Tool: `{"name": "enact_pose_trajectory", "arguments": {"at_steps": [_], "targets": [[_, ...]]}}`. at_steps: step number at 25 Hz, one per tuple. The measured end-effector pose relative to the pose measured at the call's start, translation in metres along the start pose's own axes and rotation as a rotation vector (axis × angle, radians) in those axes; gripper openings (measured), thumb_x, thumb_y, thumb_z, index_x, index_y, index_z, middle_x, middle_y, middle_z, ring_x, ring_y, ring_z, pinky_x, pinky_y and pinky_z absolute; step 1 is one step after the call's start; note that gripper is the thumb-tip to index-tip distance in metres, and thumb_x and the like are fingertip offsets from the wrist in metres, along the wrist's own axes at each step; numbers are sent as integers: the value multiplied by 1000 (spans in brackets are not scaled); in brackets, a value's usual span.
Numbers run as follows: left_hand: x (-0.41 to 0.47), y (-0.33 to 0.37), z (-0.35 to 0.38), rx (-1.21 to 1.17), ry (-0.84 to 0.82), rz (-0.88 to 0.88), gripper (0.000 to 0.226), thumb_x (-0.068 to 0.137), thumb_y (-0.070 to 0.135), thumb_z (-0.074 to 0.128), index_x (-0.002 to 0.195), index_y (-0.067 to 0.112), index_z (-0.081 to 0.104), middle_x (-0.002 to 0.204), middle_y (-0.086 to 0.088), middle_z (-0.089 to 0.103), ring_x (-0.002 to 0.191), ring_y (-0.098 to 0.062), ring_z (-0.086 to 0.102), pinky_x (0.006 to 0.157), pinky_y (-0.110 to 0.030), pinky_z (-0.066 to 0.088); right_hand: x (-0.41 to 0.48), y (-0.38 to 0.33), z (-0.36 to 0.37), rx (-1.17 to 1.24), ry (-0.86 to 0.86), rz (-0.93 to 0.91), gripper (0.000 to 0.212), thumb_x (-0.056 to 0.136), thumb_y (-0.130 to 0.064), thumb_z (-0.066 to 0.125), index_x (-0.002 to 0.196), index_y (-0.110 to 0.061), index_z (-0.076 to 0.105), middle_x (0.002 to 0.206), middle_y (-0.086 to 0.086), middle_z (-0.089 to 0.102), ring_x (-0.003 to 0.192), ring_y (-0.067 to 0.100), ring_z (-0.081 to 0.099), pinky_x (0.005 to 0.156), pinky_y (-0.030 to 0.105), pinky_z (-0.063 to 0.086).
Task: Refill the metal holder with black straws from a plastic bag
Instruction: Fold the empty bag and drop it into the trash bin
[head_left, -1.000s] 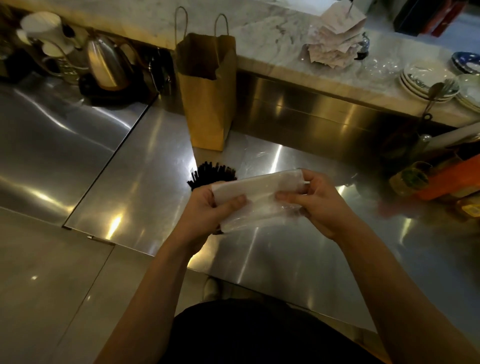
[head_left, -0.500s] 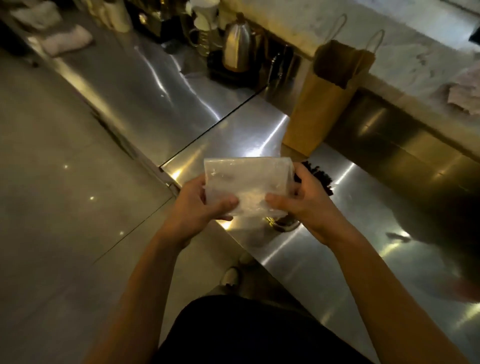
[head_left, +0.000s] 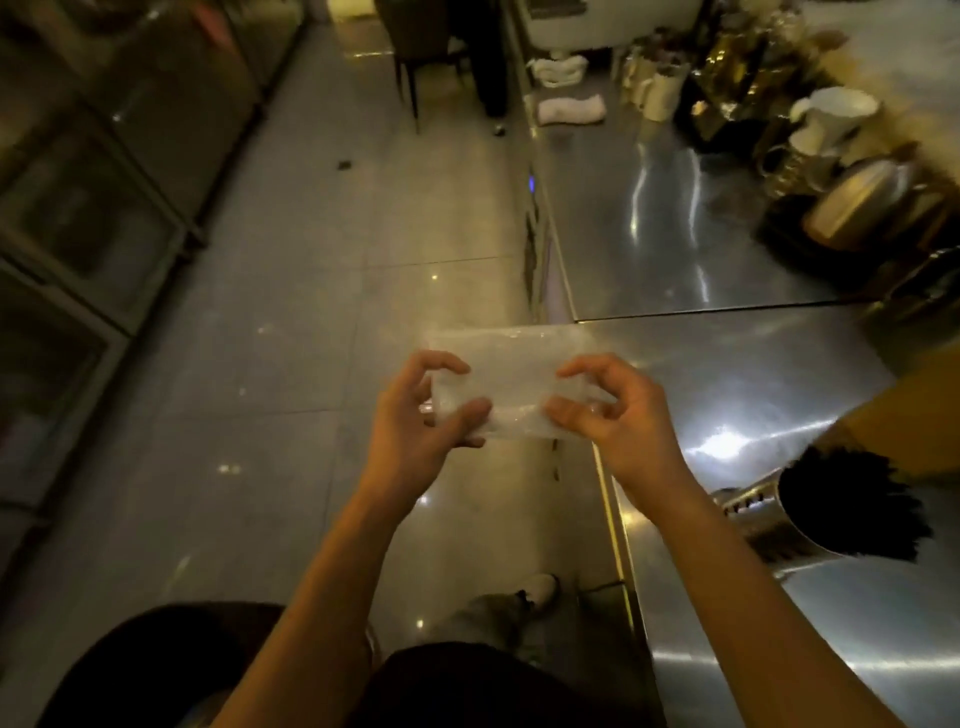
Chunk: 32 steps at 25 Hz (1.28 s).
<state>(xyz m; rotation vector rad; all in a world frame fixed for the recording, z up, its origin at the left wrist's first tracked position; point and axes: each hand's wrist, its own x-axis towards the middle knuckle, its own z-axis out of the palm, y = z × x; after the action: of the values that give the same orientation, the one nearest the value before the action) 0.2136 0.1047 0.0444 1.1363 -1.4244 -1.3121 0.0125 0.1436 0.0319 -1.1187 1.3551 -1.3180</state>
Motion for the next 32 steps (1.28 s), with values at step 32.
{"name": "enact_pose_trajectory", "arguments": {"at_steps": [32], "targets": [[-468, -175, -273, -235, 1172, -678, 54, 86, -1, 58, 129, 31, 51, 110, -11, 66, 94, -21, 66, 71, -34, 59, -263, 138, 438, -494, -1059, 409, 69, 82, -2, 72, 140, -17, 39, 107, -3, 60, 107, 23, 62, 90, 43, 57]]}}
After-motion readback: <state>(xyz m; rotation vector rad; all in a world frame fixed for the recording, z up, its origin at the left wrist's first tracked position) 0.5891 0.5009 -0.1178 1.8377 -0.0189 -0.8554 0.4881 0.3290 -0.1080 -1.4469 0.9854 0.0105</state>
